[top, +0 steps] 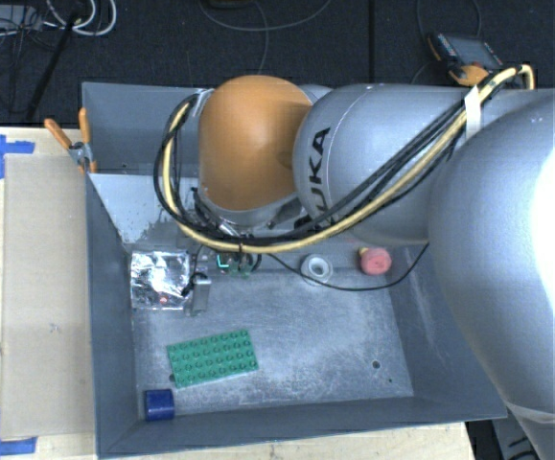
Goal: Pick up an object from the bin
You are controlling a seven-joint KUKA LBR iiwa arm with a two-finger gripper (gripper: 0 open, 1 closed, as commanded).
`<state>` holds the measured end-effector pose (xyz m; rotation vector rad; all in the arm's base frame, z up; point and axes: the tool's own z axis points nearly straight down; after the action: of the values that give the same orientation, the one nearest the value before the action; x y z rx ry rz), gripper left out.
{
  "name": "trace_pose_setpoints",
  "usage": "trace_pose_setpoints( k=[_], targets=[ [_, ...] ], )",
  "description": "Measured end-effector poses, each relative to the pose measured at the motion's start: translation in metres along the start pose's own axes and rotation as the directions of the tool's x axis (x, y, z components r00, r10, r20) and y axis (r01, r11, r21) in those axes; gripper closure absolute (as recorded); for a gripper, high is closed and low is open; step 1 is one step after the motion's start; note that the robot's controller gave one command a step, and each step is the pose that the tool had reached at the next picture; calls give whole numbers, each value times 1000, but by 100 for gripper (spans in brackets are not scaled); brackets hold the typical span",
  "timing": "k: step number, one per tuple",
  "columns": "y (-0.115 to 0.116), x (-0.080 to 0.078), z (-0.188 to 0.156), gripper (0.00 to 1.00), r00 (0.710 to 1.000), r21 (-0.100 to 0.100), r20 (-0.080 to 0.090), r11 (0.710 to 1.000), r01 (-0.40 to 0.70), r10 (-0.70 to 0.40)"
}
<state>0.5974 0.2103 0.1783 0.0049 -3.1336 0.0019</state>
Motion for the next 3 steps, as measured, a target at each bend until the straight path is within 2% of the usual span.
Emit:
trace_pose_setpoints(
  k=[1,2,3],
  targets=[
    [-10,-10,113,0,994,0,2,994,-112,112],
    [-10,-11,109,100,993,-2,6,993,-115,115],
    [39,7,109,100,986,-4,7,986,-168,168]
  ],
)
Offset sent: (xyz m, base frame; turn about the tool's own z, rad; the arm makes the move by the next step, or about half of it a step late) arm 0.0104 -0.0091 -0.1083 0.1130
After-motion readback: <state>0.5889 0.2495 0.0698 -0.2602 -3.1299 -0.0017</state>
